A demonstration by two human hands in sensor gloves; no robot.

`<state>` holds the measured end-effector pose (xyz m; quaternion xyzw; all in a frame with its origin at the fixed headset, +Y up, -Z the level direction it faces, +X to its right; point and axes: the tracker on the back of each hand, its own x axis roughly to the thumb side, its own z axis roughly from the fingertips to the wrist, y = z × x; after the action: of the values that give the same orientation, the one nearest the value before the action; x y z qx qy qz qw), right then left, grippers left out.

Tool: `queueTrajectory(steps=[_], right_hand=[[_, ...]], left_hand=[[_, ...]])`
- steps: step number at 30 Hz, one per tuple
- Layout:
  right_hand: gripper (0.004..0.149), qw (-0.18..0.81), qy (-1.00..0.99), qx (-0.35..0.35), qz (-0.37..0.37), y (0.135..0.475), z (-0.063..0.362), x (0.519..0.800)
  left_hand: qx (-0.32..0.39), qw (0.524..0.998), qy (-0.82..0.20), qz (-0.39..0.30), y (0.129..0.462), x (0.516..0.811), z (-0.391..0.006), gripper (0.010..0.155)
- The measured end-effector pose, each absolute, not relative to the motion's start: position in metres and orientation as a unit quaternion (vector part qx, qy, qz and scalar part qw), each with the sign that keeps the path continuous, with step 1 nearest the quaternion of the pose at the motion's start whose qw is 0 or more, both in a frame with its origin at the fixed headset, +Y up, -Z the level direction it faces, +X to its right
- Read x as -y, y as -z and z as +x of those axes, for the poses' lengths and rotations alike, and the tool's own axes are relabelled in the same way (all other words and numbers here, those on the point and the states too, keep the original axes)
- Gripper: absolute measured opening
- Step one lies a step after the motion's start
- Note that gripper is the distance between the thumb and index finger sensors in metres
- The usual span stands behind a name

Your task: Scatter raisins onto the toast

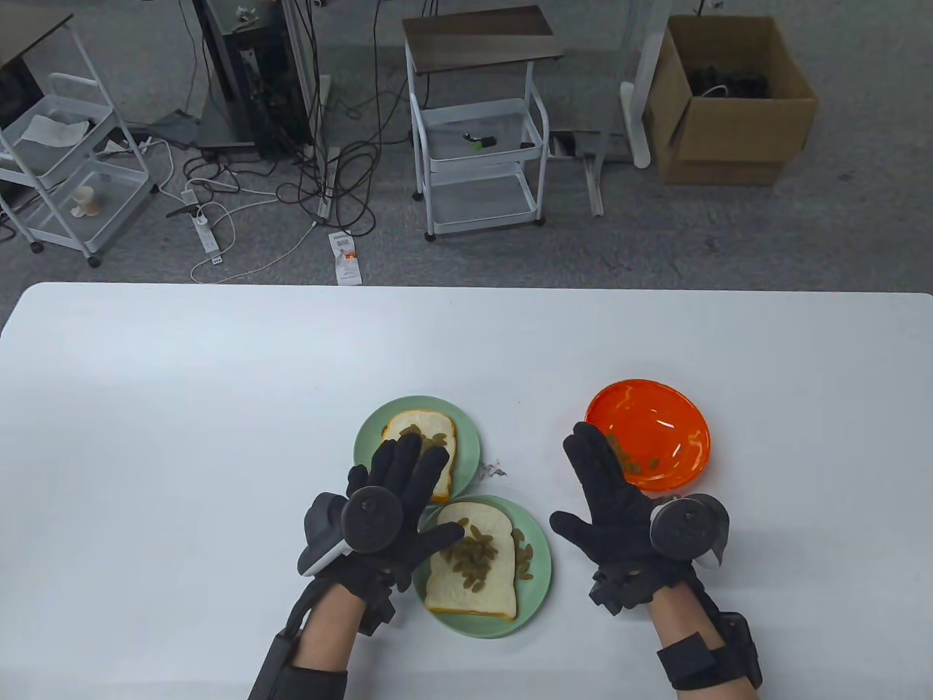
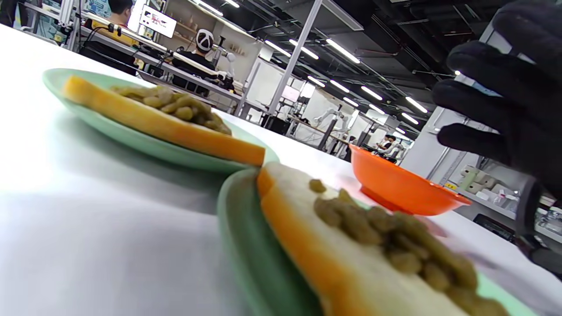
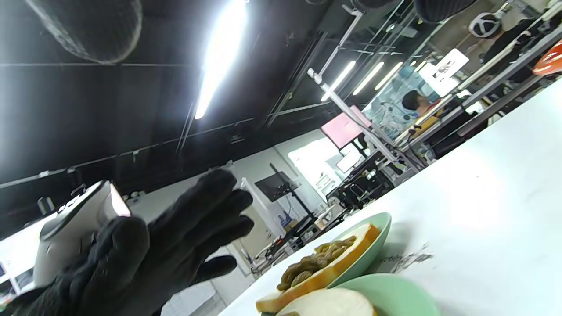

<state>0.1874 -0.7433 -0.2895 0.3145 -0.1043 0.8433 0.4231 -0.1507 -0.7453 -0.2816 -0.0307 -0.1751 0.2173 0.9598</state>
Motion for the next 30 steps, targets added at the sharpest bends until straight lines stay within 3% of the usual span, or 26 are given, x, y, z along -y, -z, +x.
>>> queueTrajectory(steps=[30], right_hand=[[0.090,0.409,-0.843,0.115,0.331,0.2880,0.1842,0.7379]], left_hand=[[0.183,0.961,-0.207,-0.020,0.2832,0.7500,-0.1483,0.092]])
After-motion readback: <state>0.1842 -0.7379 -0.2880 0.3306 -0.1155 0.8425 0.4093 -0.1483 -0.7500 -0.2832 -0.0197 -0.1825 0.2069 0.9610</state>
